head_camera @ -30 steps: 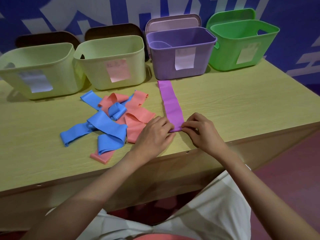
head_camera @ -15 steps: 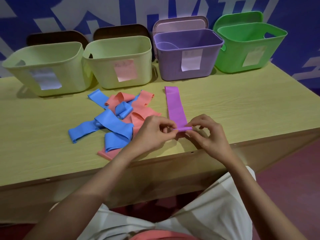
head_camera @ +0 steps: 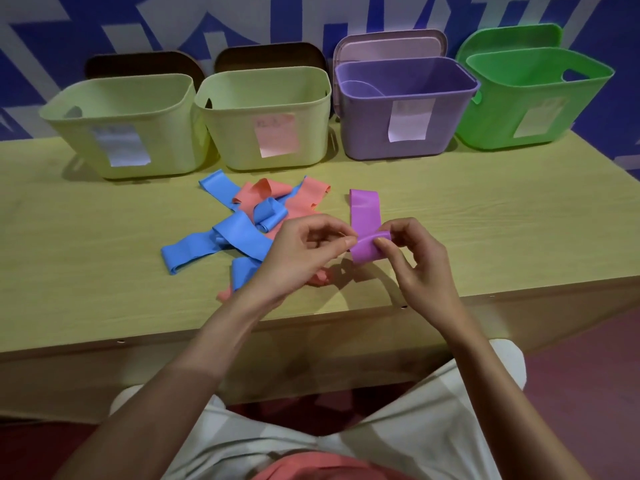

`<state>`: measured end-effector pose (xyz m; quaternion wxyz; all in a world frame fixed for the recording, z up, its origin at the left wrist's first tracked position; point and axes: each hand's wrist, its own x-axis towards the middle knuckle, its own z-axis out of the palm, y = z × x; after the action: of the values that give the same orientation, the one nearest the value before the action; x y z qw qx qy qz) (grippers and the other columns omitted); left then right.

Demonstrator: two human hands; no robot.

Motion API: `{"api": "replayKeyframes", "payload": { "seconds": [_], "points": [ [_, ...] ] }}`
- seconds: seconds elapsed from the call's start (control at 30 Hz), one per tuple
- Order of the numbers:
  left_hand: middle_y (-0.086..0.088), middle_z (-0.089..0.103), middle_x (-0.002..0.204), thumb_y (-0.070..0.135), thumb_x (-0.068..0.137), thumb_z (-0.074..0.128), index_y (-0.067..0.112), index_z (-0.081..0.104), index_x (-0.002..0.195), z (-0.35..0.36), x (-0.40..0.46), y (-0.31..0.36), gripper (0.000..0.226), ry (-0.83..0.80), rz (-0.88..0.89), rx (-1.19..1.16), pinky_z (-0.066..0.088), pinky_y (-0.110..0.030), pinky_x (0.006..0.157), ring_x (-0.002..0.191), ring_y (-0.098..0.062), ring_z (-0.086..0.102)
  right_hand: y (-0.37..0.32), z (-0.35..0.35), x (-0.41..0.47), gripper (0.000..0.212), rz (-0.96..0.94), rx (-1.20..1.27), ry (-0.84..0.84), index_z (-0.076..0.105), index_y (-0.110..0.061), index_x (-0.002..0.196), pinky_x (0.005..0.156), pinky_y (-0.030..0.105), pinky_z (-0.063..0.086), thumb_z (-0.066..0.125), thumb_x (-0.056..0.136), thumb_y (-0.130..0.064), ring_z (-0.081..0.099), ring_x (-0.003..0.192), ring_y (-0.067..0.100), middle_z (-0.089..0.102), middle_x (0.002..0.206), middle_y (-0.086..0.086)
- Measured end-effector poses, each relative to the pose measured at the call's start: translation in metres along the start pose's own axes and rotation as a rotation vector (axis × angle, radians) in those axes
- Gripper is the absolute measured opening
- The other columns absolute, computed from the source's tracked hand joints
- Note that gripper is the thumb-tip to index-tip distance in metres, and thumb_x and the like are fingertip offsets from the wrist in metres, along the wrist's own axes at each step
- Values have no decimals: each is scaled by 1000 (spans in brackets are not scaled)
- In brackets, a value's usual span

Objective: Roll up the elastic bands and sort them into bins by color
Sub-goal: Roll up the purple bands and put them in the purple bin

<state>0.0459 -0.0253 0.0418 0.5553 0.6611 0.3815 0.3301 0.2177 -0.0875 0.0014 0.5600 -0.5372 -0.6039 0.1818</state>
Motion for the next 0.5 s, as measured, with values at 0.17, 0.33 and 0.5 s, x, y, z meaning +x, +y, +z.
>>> {"api": "replayKeyframes", "payload": {
  "seconds": [0.17, 0.33, 0.5],
  "points": [
    [-11, 64, 74, 13, 76, 79, 10, 72, 89, 1, -2, -3, 15, 112, 204, 183, 46, -28, 53, 57, -11, 48, -6, 5, 6, 7, -40, -59, 5, 58, -7, 96, 73, 11, 42, 58, 92, -12, 55, 77, 5, 60, 86, -9],
    [-11, 70, 77, 10, 75, 78, 23, 72, 79, 1, 2, 3, 15, 202, 209, 108, 51, -34, 67, 67, -15, 57, -14, 9, 10, 3, -17, 126, 10, 56, -6, 96, 75, 30, 49, 55, 95, -9, 57, 81, 32, 61, 88, 14],
    [-7, 71, 79, 4, 77, 74, 18, 72, 79, 2, 0, 5, 14, 207, 153, -27, 53, -31, 70, 75, -18, 62, -22, 9, 14, 6, -51, 177, -38, 55, -10, 98, 73, 21, 49, 55, 95, -6, 63, 82, 20, 63, 90, 14]
  ]
}}
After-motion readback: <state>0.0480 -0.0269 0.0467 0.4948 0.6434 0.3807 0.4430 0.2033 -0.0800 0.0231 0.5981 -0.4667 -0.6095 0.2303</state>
